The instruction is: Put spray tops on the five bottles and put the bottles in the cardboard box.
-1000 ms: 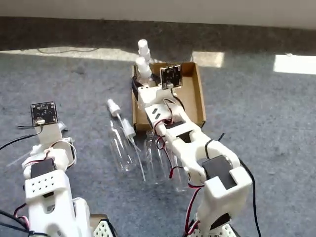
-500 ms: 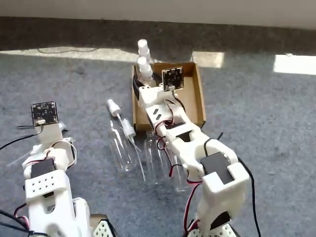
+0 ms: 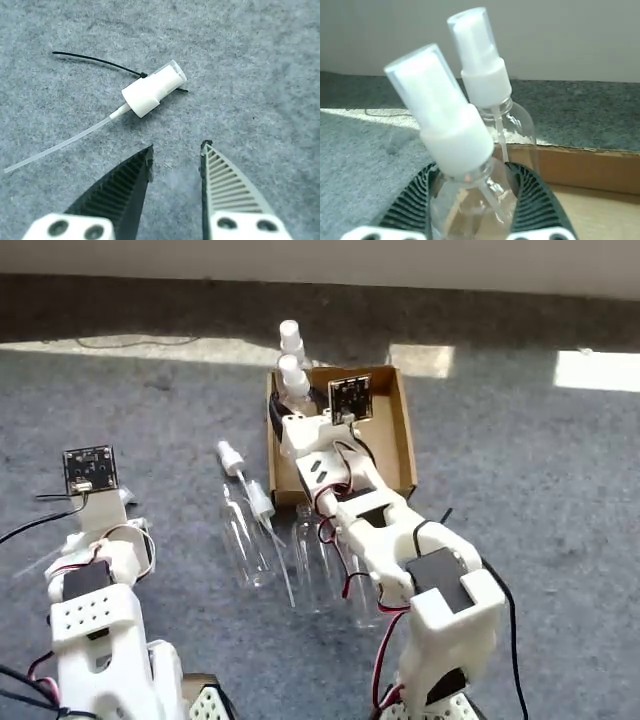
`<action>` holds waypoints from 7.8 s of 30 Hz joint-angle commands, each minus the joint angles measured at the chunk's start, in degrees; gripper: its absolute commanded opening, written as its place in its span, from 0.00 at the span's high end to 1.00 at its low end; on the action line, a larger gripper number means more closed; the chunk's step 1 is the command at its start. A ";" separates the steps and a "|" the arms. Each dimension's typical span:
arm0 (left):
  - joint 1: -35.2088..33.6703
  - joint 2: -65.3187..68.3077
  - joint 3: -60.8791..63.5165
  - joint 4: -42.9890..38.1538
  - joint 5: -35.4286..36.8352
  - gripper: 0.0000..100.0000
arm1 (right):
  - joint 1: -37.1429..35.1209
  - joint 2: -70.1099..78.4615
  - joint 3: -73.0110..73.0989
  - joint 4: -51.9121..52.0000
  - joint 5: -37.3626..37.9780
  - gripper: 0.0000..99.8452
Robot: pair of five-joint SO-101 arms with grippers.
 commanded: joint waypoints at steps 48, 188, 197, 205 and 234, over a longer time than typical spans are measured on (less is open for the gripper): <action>1.10 -0.92 -0.22 -0.88 -0.53 0.85 | 0.75 -0.75 -6.20 -0.84 3.34 0.99; 1.01 -0.48 -0.13 -0.97 -0.53 0.85 | -2.33 -47.69 9.10 101.14 9.93 0.65; 1.01 -0.84 1.71 -3.43 -0.53 0.85 | -2.33 -42.86 10.95 93.49 9.93 0.66; 1.01 -0.84 1.71 -3.43 -0.53 0.85 | -2.33 -35.74 10.86 92.00 10.20 0.73; 1.36 -0.75 1.71 -3.43 -0.53 0.85 | 45.93 -54.55 -0.75 108.79 40.09 0.89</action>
